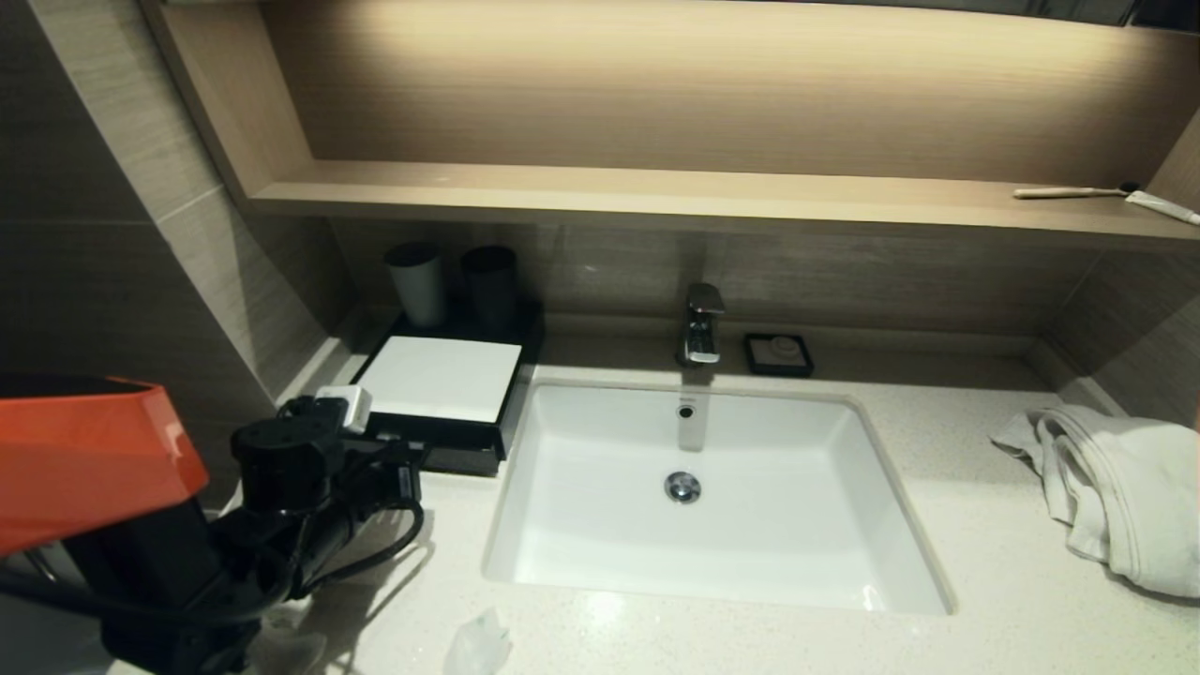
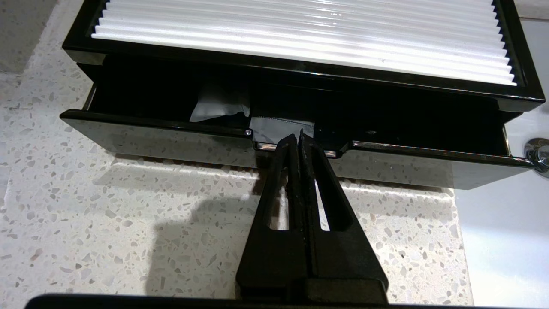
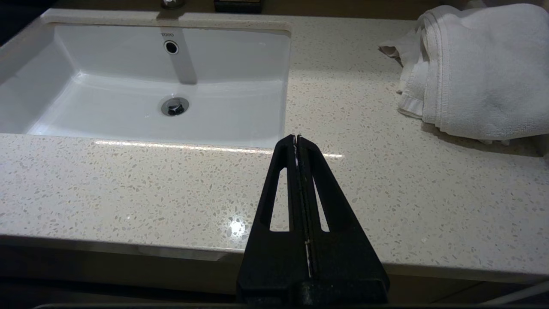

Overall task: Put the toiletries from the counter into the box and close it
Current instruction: Open the drawer

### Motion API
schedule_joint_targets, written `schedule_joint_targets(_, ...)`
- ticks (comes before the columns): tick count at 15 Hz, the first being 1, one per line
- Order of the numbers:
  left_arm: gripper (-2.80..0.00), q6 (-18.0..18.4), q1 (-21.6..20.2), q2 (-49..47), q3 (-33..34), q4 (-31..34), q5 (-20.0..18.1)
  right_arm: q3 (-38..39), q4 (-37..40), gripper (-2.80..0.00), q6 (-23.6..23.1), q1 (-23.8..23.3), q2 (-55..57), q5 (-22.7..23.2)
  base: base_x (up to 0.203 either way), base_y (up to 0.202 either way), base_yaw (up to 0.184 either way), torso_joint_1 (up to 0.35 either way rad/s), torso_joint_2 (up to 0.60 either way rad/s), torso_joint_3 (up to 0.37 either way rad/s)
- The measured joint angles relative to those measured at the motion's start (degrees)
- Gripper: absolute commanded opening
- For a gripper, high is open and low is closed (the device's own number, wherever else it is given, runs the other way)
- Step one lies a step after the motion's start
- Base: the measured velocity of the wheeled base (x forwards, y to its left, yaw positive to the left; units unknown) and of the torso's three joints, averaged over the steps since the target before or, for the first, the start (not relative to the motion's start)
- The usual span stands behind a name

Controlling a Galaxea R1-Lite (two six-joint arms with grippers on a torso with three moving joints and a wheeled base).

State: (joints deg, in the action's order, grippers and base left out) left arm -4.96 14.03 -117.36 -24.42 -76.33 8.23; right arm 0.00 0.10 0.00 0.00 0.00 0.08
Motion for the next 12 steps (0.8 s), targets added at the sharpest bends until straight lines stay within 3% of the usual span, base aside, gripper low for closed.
schedule_joint_targets(12,-2.8,0.3,0.0,-2.2,-3.0,0.2,0.1,0.0,0.0,-2.8,0.0,0.0,0.0,0.0,0.0,0.0,0.0,0.0,0.0,0.0)
